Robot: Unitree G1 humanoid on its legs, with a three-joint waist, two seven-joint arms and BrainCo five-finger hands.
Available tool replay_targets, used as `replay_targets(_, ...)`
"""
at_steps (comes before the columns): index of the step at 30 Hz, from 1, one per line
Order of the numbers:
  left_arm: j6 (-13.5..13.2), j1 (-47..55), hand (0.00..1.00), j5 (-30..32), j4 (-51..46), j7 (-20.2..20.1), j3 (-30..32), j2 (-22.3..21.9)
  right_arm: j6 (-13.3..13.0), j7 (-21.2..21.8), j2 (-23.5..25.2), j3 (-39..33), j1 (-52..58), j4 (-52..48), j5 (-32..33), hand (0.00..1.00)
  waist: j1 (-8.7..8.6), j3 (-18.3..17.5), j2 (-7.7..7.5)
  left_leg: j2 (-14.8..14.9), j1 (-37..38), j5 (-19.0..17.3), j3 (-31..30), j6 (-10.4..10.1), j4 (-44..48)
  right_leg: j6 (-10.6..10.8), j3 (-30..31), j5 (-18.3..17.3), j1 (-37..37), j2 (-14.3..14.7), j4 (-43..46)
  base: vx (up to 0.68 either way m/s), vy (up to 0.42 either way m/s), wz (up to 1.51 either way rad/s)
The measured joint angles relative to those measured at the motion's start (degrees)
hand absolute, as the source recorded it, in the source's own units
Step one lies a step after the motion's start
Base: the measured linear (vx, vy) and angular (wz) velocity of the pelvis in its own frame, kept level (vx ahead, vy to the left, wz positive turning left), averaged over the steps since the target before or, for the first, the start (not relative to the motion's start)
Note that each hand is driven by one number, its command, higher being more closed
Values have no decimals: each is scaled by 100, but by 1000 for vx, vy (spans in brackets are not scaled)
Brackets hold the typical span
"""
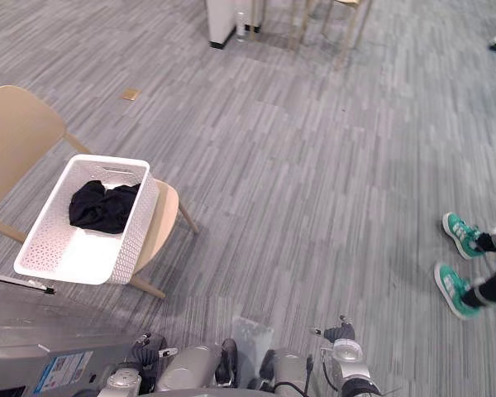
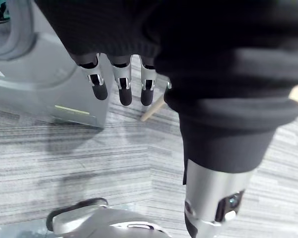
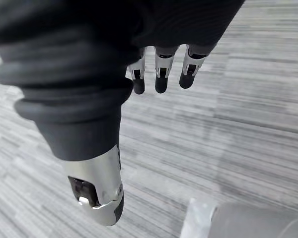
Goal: Pick up the laundry basket with both hands and put the clothes into the washing machine.
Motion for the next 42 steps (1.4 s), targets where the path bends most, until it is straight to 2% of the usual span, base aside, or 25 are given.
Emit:
replay_targets(1,-2,-85,0,-6,3,0,-1,-49,-2,1,5,-3,9,0,4,0,-5,5,12,25,45,-49,-239,-92,-30,92,441,296,-94,69,-706,442,-237,118)
replay_targets(3,-14,-267,0,-12,7,1,2,-72,8,2,37,-38,40,-21,16,0,-73,60,-74,32,209,-233,-906,-405,-57,357,1715,1280,-120,134,-2189,498,-354,158)
replay_targets(4,-20,-278,0,-19,7,5,6,-79,16,2,56,-60,96,-62,20,0,-112,54,-125,8,227,-334,-1091,-583,0,432,1992,1401,-85,90,-2407,469,-415,187)
replay_targets(5,-29,-294,0,-27,11,10,23,-41,27,-1,106,-208,235,-109,20,0,-136,88,-254,-95,272,-624,-1405,-1037,202,598,2184,1860,-6,-80,-2201,402,-426,184)
replay_targets(6,-24,-283,0,-42,47,6,14,-264,56,-6,42,-331,259,-138,25,0,-131,155,-54,128,252,-683,-1669,-1200,441,487,1857,1575,-87,49,-1444,368,-433,177)
replay_targets(8,-71,-202,0,-63,16,13,58,-433,48,-8,30,-394,400,-417,74,0,-135,102,58,339,57,-486,-1636,-1554,831,97,1240,1083,-105,-70,-641,368,-499,169)
replay_targets(10,-91,-220,0,-64,3,10,82,-499,18,-19,56,-419,484,-672,83,0,-146,106,45,669,-228,-338,-1235,-1819,1172,-207,561,746,93,-170,-345,294,-419,183)
replay_targets(11,-116,-233,0,-66,3,4,71,-503,-27,-24,57,-424,436,-781,130,0,-145,92,65,974,-452,-278,-632,-1916,1261,-317,123,680,299,-203,-440,179,-294,181)
replay_targets(12,-135,-273,0,-65,4,3,16,-487,-124,-30,40,-450,417,-874,200,0,-145,79,78,1205,-610,-273,82,-1908,1160,-327,-320,675,585,-261,-693,157,-244,182)
replay_targets(14,-134,-343,0,-65,49,2,-132,-433,-213,-30,-34,-539,398,-891,293,0,-140,74,16,1261,-705,-138,1039,-1851,644,-293,-890,695,941,-415,-1032,119,-79,176)
replay_targets(15,-129,-339,0,-68,87,7,-208,-418,-206,-35,-99,-562,384,-878,327,0,-140,-5,94,1220,-728,353,1604,-1745,143,-235,-1240,729,1091,-480,-1188,107,14,157)
replay_targets(18,-127,-403,0,-68,156,6,-296,-287,-189,-47,-101,-559,276,-677,352,0,-108,-114,-69,944,-771,748,2131,-1589,-393,-18,-1719,895,1212,-708,-1555,97,113,114)
replay_targets(22,-127,-358,0,-114,239,5,-271,-74,-177,-18,147,-560,176,-454,347,0,-103,-148,-127,616,-717,817,2025,-1491,-513,81,-2101,1107,1692,-815,-1971,67,124,58)
replay_targets(24,-130,-328,0,-115,292,2,-213,-47,-175,-3,156,-559,207,-443,336,0,-120,-159,-145,459,-634,735,2006,-1376,-517,200,-2143,975,1702,-1017,-1645,52,124,23)
replay_targets(25,-131,-310,0,-118,326,-3,-213,-54,-166,-2,133,-560,233,-431,307,0,-152,-148,-163,422,-517,560,1968,-1292,-563,163,-2064,791,1558,-1279,-963,33,138,20)
replay_targets(26,-131,-299,0,-119,332,-1,-216,-33,-162,1,121,-546,260,-437,298,0,-151,-159,-159,336,-386,456,1895,-1249,-568,-28,-1749,769,1214,-1611,81,30,133,22)
replay_targets(27,-128,-290,0,-119,335,-4,-219,-8,-158,4,137,-519,295,-434,297,0,-158,-160,-194,292,-312,421,1863,-1217,-569,-167,-1502,848,1017,-1746,582,32,130,30)
replay_targets(28,-124,-261,0,-118,305,3,-220,71,-147,7,174,-380,373,-430,293,0,-176,-174,-280,248,-186,360,1758,-1154,-568,-280,-835,829,627,-1757,1324,61,90,38)
replay_targets(30,-84,-150,0,-121,294,15,-208,193,-125,7,269,-245,347,-444,283,0,-337,-217,-380,260,-139,340,1531,-1104,-583,-108,-156,338,219,-1287,1526,133,9,53)
replay_targets(32,-62,-131,0,-134,295,41,-189,212,-126,-4,243,-217,310,-469,188,0,-434,-226,-400,322,-76,365,1360,-1141,-647,-73,122,230,70,-762,859,170,-75,61)
replay_targets(33,-57,-126,0,-170,296,88,-167,207,-127,-16,230,-219,307,-516,142,0,-452,-234,-413,358,-20,428,1264,-1254,-680,-23,358,293,43,-428,82,178,-96,57)
replay_targets(34,-56,-124,0,-170,296,103,-159,241,-122,-26,231,-220,321,-542,109,0,-452,-261,-456,330,1,430,1209,-1307,-697,-20,529,484,74,-302,-412,204,-104,72)
replay_targets(35,-15,-188,0,-172,356,100,-145,189,-102,-60,176,-286,376,-716,56,0,-474,-257,-389,362,-7,427,949,-1393,-679,-160,677,972,189,-141,-773,234,-108,56)
replay_targets(38,-25,-172,0,-263,337,111,-26,16,-73,-134,124,-356,406,-1554,57,0,-449,-369,-148,566,-33,601,850,-1659,-979,-248,491,1089,252,63,-1151,229,-139,15)
replay_targets(42,-33,-174,0,-339,328,109,26,1,-99,-142,51,-406,575,-3017,-196,0,-498,-392,-113,660,59,854,619,-1813,-1295,-349,218,1169,520,197,-1537,135,-101,26)
